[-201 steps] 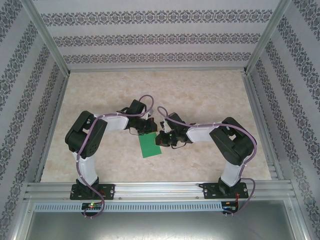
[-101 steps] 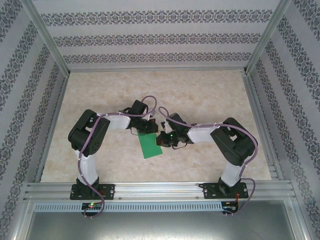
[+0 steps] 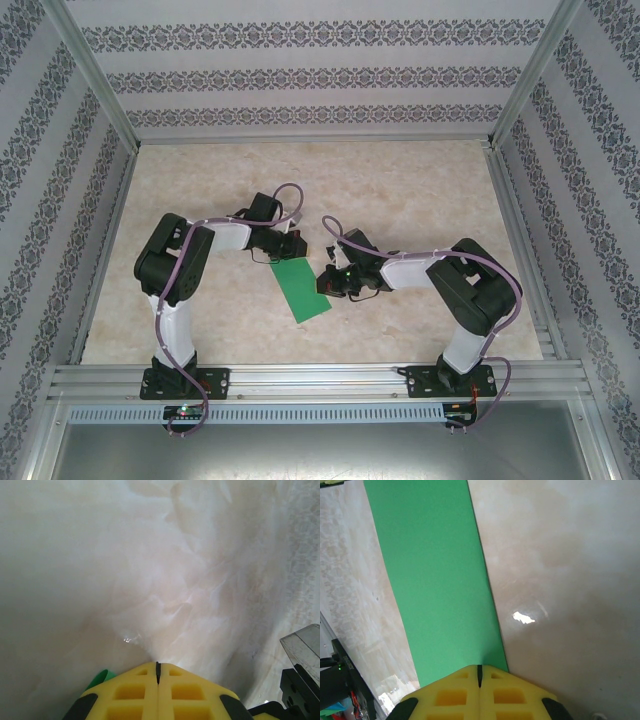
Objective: Fold a paper plane with a square sheet of paper (pick it up from the middle)
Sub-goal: First fold in half a square sheet of paper at the center of the table.
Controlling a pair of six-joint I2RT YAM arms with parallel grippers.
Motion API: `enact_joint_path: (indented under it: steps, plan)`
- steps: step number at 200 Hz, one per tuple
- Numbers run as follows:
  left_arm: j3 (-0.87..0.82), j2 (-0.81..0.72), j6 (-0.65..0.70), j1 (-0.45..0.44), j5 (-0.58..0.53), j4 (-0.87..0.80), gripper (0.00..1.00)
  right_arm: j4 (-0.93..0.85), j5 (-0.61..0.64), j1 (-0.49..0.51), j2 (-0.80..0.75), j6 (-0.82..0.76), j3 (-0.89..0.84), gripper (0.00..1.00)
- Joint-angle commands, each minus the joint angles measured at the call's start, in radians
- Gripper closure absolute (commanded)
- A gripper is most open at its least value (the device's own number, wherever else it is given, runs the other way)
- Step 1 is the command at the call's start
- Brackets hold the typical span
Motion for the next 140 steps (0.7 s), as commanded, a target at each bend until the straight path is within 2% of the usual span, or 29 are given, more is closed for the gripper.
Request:
enact_joint_path:
  steps: [1,47,84,110,140]
  plan:
    - [0.015,0.037,0.055,0.072,-0.142,0.035,1.00,-0.170,0.008,0.009,0.024,-0.010,-0.058,1.00]
    - [0.001,0.043,0.021,0.137,-0.119,0.119,1.00,-0.156,0.011,0.011,0.023,-0.003,-0.066,1.00]
    - [0.029,-0.005,0.012,0.145,-0.099,0.106,1.00,-0.151,0.014,0.015,0.021,0.000,-0.055,1.00]
    - [-0.001,-0.067,-0.016,0.120,-0.080,0.118,1.00,-0.149,0.020,0.017,0.023,0.003,-0.043,1.00]
    - [-0.055,-0.114,-0.024,0.038,-0.093,0.108,1.00,-0.147,0.021,0.018,0.030,0.006,-0.034,1.00]
